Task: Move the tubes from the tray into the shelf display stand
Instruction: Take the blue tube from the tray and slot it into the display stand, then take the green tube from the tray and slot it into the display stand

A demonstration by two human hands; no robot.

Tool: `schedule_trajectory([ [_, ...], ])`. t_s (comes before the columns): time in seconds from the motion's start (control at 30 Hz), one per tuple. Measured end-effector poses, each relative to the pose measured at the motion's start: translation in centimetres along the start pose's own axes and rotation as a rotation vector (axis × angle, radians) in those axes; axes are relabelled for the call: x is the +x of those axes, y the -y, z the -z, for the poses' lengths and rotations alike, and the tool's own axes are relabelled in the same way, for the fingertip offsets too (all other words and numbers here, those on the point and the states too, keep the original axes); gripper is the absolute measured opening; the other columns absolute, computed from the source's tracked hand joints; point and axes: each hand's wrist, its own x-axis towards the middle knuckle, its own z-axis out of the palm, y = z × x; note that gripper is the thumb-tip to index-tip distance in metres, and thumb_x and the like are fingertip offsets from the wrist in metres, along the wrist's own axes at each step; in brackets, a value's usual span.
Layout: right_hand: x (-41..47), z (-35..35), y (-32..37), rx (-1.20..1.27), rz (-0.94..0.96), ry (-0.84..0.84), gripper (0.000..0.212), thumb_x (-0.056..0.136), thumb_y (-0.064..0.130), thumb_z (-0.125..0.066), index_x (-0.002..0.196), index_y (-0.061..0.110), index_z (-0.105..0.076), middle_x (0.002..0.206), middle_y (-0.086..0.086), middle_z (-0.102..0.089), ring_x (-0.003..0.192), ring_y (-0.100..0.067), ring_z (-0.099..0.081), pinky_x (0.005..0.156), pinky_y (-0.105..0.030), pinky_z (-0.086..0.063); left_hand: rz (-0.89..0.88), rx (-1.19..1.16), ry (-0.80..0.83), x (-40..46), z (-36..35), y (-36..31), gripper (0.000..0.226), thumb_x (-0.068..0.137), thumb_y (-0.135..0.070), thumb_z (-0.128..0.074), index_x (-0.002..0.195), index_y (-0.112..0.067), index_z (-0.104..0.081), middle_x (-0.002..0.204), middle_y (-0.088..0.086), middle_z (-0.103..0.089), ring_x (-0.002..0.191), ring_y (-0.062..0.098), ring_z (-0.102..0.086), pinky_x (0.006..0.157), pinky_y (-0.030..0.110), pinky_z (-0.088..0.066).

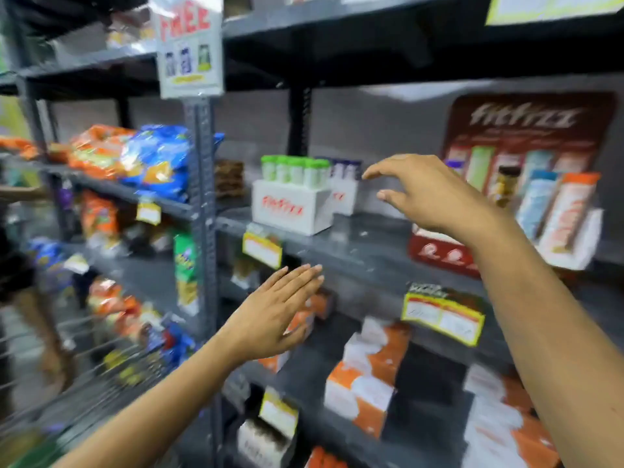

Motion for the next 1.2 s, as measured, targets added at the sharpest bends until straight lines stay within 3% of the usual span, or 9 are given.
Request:
schedule_trajectory([
  [0.27, -2.7, -18.5, 16.8, 0.472, 0.212, 0.379, 0.03, 0.083, 0.018, -0.066, 0.113, 0.022, -0.067, 0.107, -0.004, -0.074, 0.102, -0.023, -0.066, 0.088, -0.031, -0.049, 0.28, -0.038, 0.365, -24.2, 3.6, -3.7, 0.075, 0.081, -0.022, -0.066, 0.145, -0.005, -0.03, 0.154, 0.013, -0.026, 0.142, 0.026, -0.022, 0.112, 0.05, -0.026],
  [0.4, -8.0, -27.6, 25.6, 0.62, 0.314, 0.667, 0.026, 0.084, 0.016, -0.066, 0.11, 0.016, -0.068, 0.101, -0.007, -0.074, 0.097, -0.024, -0.066, 0.077, -0.025, -0.04, 0.445, -0.085, 0.519, -36.3, 5.8, -8.6, 0.068, 0.09, -0.03, -0.052, 0.148, -0.011, -0.022, 0.156, 0.008, -0.022, 0.144, 0.019, -0.014, 0.117, 0.037, -0.012],
  [0.53, -16.0, -35.7, 33.5, 0.625, 0.409, 0.939, 0.024, 0.084, 0.023, -0.062, 0.108, 0.02, -0.066, 0.103, -0.009, -0.072, 0.1, -0.028, -0.065, 0.085, -0.037, -0.052, 0.628, -0.142, 0.679, -44.8, 7.4, -13.9, 0.064, 0.086, -0.029, -0.053, 0.144, -0.01, -0.033, 0.153, 0.008, -0.029, 0.141, 0.022, -0.025, 0.114, 0.047, -0.024],
  [0.7, -26.6, -42.2, 40.1, 0.554, 0.475, 1.242, 0.029, 0.084, 0.028, -0.06, 0.114, 0.027, -0.062, 0.116, -0.008, -0.066, 0.109, -0.028, -0.061, 0.087, -0.035, -0.049, 0.822, -0.152, 0.848, -51.6, 7.1, -19.1, 0.069, 0.076, -0.025, -0.062, 0.141, -0.01, -0.041, 0.149, 0.008, -0.038, 0.136, 0.022, -0.035, 0.112, 0.053, -0.024],
  [0.83, -32.1, -44.9, 42.2, 0.471, 0.47, 1.347, 0.037, 0.085, 0.016, -0.053, 0.121, 0.02, -0.058, 0.128, -0.013, -0.058, 0.116, -0.033, -0.056, 0.089, -0.039, -0.049, 0.964, -0.151, 0.863, -54.6, 5.7, -20.8, 0.054, 0.086, -0.035, -0.048, 0.137, -0.014, -0.048, 0.146, 0.004, -0.044, 0.136, 0.019, -0.036, 0.117, 0.047, -0.014],
  [0.93, -35.0, -46.5, 42.7, 0.432, 0.454, 1.387, 0.038, 0.085, 0.01, -0.045, 0.122, 0.013, -0.054, 0.126, -0.018, -0.058, 0.11, -0.037, -0.058, 0.086, -0.041, -0.05, 1.011, -0.105, 0.811, -55.4, 4.3, -21.4, 0.041, 0.085, -0.039, -0.045, 0.115, -0.019, -0.067, 0.123, 0.0, -0.066, 0.119, 0.021, -0.054, 0.105, 0.04, -0.026],
  [1.0, -36.3, -47.6, 42.8, 0.438, 0.447, 1.406, 0.041, 0.087, 0.014, -0.046, 0.128, 0.018, -0.05, 0.125, -0.016, -0.057, 0.107, -0.038, -0.058, 0.083, -0.041, -0.051, 1.032, -0.096, 0.761, -55.8, 3.5, -21.5, 0.036, 0.084, -0.037, -0.046, 0.103, -0.02, -0.072, 0.111, -0.001, -0.071, 0.109, 0.021, -0.059, 0.096, 0.036, -0.03],
  [1.1, -37.4, -48.7, 43.1, 0.454, 0.421, 1.402, 0.049, 0.089, 0.026, -0.049, 0.137, 0.029, -0.043, 0.129, -0.015, -0.053, 0.108, -0.037, -0.057, 0.081, -0.038, -0.049, 1.07, -0.072, 0.736, -56.3, 3.1, -21.8, 0.038, 0.084, -0.036, -0.043, 0.101, -0.02, -0.073, 0.109, -0.001, -0.072, 0.107, 0.021, -0.059, 0.094, 0.036, -0.031],
  [1.2, -38.0, -49.3, 44.0, 0.479, 0.351, 1.363, 0.049, 0.084, 0.022, -0.048, 0.133, 0.028, -0.048, 0.123, -0.013, -0.057, 0.104, -0.035, -0.06, 0.072, -0.032, -0.046, 1.073, -0.07, 0.734, -56.3, 3.0, -21.8, 0.039, 0.084, -0.035, -0.042, 0.1, -0.018, -0.073, 0.108, 0.001, -0.073, 0.106, 0.022, -0.06, 0.093, 0.036, -0.032],
])
